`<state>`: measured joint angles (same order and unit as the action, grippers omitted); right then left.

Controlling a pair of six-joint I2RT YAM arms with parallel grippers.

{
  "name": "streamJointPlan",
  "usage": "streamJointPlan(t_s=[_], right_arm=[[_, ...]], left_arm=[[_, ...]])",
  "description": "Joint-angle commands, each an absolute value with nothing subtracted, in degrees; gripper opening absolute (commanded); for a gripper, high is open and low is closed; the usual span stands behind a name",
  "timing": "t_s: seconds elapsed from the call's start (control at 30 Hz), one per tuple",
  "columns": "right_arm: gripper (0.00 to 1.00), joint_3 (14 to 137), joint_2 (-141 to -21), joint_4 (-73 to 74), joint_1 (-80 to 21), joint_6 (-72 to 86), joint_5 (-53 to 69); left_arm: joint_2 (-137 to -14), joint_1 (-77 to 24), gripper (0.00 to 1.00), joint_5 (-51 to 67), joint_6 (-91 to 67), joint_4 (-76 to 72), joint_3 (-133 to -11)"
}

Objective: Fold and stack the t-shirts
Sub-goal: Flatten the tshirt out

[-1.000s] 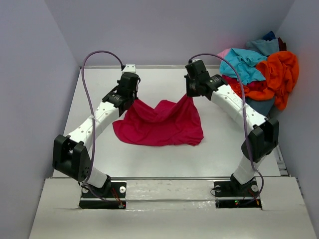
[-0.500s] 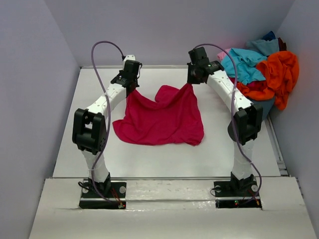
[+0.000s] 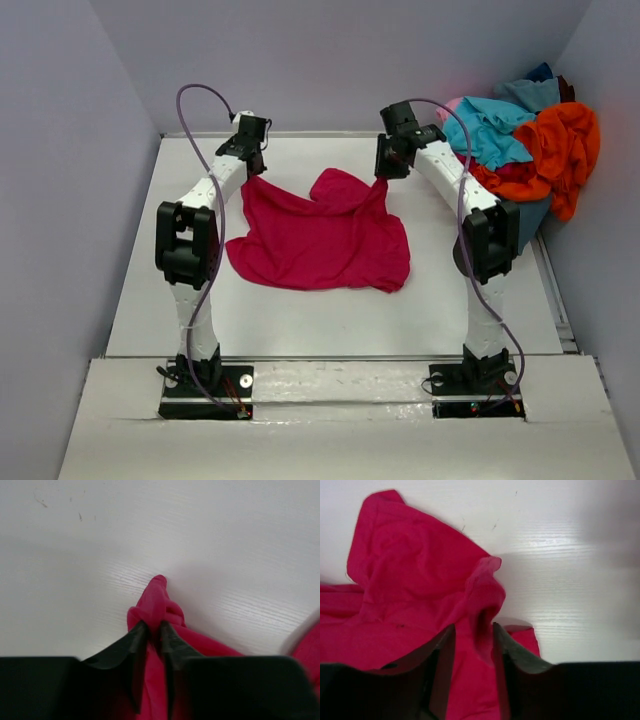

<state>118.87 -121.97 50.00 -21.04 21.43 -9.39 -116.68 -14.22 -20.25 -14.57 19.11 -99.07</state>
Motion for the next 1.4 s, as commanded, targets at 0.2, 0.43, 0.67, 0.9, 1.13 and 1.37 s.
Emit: streamJointPlan(t_s=[0.2,0.43,0.67,0.9,1.13,1.37], right_arm=[[0.91,116.7,-120.3,48.1,-20.7,21.0,-3.6],[0.87,123.6,-125.1,47.7,-20.7,20.8,1.7],[0.50,130.8,-131.3,45.4,-20.7,21.1,9.8],[0.47,132.9,-137.7,43.3,-21.3,23.0,16.2],[0.47,135.8,-143.2,41.2,-21.8,23.6,22.1],[0.47,137.9,-146.9,39.6,-21.8,23.7,24.3]], left_arm=[[-111.4,-14.4,0.73,-20.1,-16.1,19.6,-97.4],[-108.2,-17.6,0.73,-22.6,-16.4,24.5,-97.8],[-102.4,-19.5,0.72,-18.7,-18.7,26.3,-90.7],[-99.5,-21.6,0.72,-14.1,-20.7,27.3,-85.4],[-99.4,-22.1,0.72,-8.9,-22.0,27.6,-82.6],[-101.9,-22.1,0.71,-5.5,-22.4,27.4,-82.4]])
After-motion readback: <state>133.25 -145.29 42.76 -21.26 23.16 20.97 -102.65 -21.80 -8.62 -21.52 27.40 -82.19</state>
